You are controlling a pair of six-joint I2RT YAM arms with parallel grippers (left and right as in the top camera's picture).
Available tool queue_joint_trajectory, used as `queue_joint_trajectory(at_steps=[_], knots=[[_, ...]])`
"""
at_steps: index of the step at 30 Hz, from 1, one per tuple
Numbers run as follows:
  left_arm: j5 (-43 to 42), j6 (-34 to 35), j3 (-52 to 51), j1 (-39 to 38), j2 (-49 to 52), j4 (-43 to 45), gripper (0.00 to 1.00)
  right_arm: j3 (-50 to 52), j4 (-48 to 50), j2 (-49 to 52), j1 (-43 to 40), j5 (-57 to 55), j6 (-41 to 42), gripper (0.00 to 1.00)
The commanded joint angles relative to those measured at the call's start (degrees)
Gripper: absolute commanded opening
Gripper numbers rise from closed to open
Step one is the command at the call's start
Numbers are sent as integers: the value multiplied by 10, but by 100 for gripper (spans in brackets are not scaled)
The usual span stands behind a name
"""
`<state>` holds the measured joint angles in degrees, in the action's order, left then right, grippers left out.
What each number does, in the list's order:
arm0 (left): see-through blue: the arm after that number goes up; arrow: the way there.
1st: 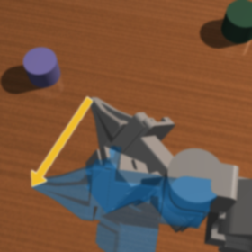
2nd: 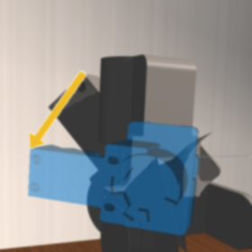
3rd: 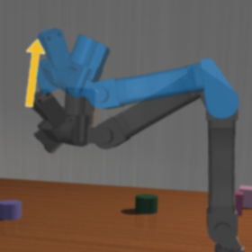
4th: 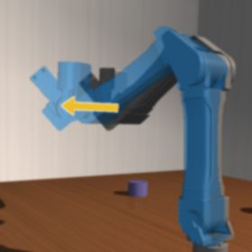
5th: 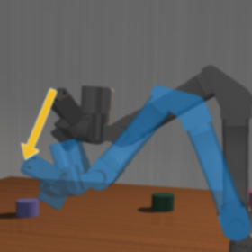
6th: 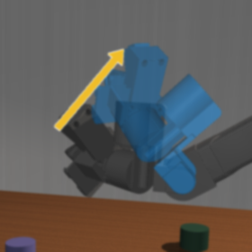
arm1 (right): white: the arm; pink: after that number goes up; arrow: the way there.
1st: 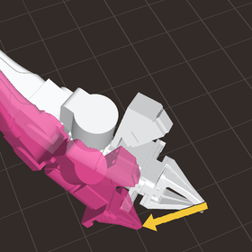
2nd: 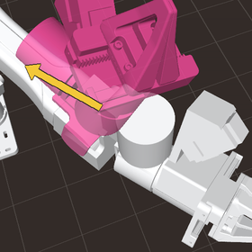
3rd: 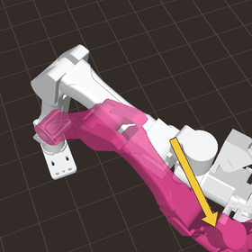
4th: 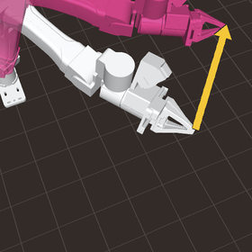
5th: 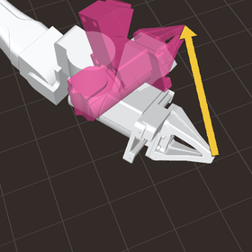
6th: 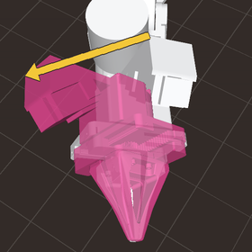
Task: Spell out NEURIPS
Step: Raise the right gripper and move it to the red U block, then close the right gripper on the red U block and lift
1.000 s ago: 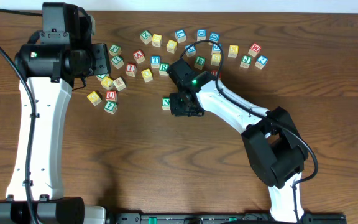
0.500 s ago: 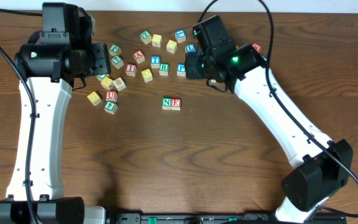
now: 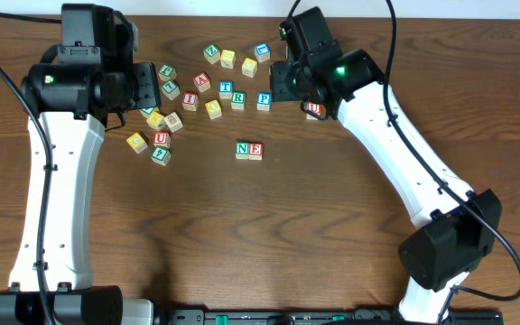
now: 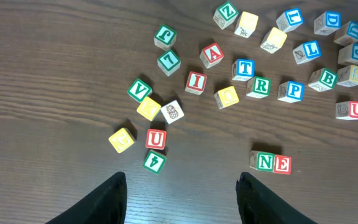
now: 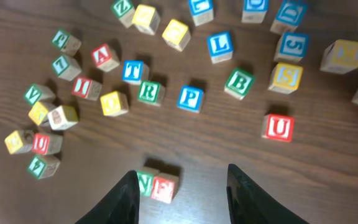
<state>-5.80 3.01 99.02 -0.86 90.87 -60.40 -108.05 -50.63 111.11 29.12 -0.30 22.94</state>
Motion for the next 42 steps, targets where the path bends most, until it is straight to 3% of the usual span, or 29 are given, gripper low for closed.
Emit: queue_joint_trajectory(at_steps=[1,28,35,42], knots=[[5,3,3,0,-2,-2,56,-9,1,44,-10,-17,-7,40],[5,3,3,0,-2,-2,56,-8,25,173,-66,-71,6,38],[5,3,3,0,-2,-2,56,-8,23,207,-83,-53,6,45],[5,3,3,0,-2,-2,56,-8,38,231,-85,-53,1,45]])
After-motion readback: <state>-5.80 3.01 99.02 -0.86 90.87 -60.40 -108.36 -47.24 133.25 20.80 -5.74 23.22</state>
